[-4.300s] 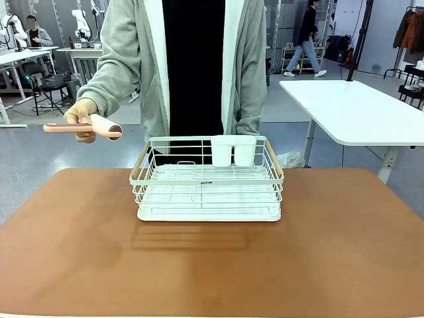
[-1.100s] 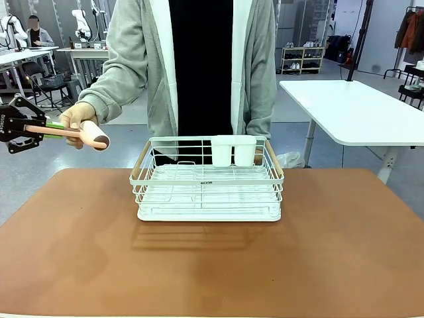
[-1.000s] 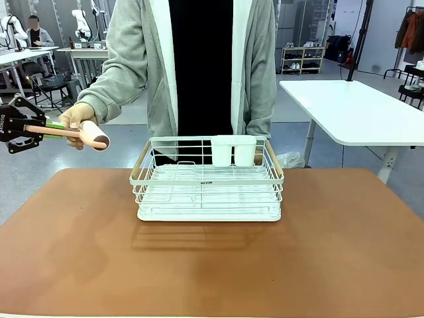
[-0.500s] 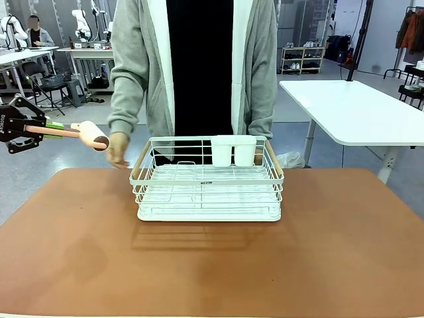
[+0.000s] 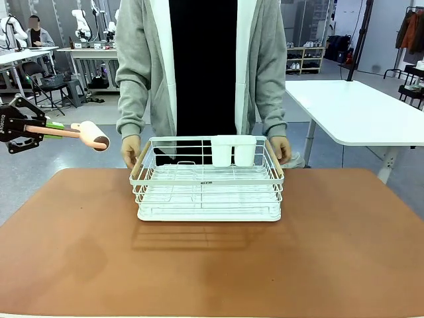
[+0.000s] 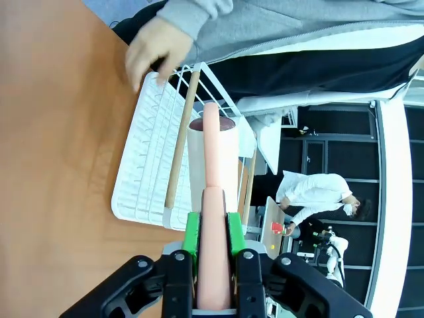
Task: Clean the table.
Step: Clean the table with the Lint Roller when the human lifts the Dish drying rack.
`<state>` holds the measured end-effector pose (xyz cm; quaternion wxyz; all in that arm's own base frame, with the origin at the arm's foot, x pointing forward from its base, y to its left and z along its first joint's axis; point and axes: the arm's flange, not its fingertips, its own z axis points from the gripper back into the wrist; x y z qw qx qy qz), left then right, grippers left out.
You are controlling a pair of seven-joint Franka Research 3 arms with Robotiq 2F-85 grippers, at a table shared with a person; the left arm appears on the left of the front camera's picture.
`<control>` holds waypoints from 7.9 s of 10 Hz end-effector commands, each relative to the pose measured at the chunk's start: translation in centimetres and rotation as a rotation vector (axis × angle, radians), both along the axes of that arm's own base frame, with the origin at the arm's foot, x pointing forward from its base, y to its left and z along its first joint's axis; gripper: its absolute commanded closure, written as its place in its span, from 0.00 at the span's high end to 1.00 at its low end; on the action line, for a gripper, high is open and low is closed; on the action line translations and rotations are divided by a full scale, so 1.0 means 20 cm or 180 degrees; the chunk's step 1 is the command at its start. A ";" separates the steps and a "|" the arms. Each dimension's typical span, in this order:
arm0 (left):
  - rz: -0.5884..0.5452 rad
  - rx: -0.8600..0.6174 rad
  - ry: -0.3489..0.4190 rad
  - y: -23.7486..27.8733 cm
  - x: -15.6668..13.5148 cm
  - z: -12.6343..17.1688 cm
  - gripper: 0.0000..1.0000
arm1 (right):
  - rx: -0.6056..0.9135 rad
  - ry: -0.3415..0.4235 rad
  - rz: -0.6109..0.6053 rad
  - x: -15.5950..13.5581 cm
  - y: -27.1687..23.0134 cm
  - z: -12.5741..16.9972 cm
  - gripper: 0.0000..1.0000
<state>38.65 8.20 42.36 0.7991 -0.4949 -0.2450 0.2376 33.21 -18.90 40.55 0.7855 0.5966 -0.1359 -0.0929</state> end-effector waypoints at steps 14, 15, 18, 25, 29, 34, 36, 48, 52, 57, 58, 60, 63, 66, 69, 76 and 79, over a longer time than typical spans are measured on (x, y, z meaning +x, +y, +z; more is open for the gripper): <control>-0.0009 -0.0019 -0.0006 0.00 0.00 0.00 0.00 | 0.0024 -0.0076 0.0007 -0.01 0.01 0.01 1.00; -0.0009 -0.0019 -0.0006 0.00 0.00 0.00 0.00 | 0.0024 -0.0076 0.0007 -0.01 0.01 0.01 1.00; -0.0009 -0.0019 -0.0006 0.00 0.00 0.00 0.00 | 0.0024 -0.0076 0.0007 -0.01 0.01 0.01 1.00; -0.1189 0.0875 0.0483 -0.22 0.38 0.34 0.21 | 0.0024 -0.0076 0.0007 -0.01 0.01 0.01 1.00; -0.1663 0.1469 0.1123 -0.63 0.91 0.10 0.21 | 0.0024 -0.0076 0.0007 -0.01 0.01 0.01 1.00; -0.2168 0.1555 0.1307 -0.78 0.96 -0.17 0.21 | 0.0024 -0.0076 0.0007 -0.01 0.01 0.01 1.00; -0.2018 0.1595 0.1269 -0.81 0.97 -0.24 0.21 | 0.0024 -0.0076 0.0007 -0.01 0.01 0.01 1.00; -0.2118 0.1421 0.0965 -1.20 0.99 -0.39 0.21 | 0.0024 -0.0076 0.0007 -0.01 0.01 0.01 1.00; -0.2366 0.1341 0.1063 -1.30 1.04 -0.45 0.21 | 0.0024 -0.0076 0.0007 -0.01 0.01 0.01 1.00; -0.2306 0.1281 0.1189 -1.35 1.06 -0.65 0.21 | 0.0024 -0.0076 0.0007 -0.01 0.01 0.01 1.00; -0.2218 0.1348 0.1158 -1.38 1.05 -0.65 0.21 | 0.0024 -0.0076 0.0007 -0.01 0.01 0.01 1.00; -0.2144 0.1365 0.1127 -1.49 1.01 -0.71 0.21 | 0.0024 -0.0076 0.0007 -0.01 0.01 0.01 1.00; -0.2032 0.1499 0.1117 -1.75 0.96 -0.87 0.21 | 0.0024 -0.0076 0.0007 -0.01 0.01 0.01 1.00; -0.2119 0.1291 0.1156 -1.96 0.96 -0.92 0.21 | 0.0024 -0.0076 0.0007 -0.01 0.01 0.01 1.00; -0.2152 0.1239 0.1024 -2.08 0.97 -0.82 0.21 | 0.0024 -0.0076 0.0007 -0.01 0.01 0.01 1.00; -0.2202 0.1237 0.0657 -2.17 0.93 -0.54 0.21 | 0.0024 -0.0076 0.0007 -0.01 0.01 0.01 1.00; -0.2170 0.1310 0.0277 -2.09 0.86 -0.25 0.21 | 0.0024 -0.0076 0.0007 -0.01 0.01 0.01 1.00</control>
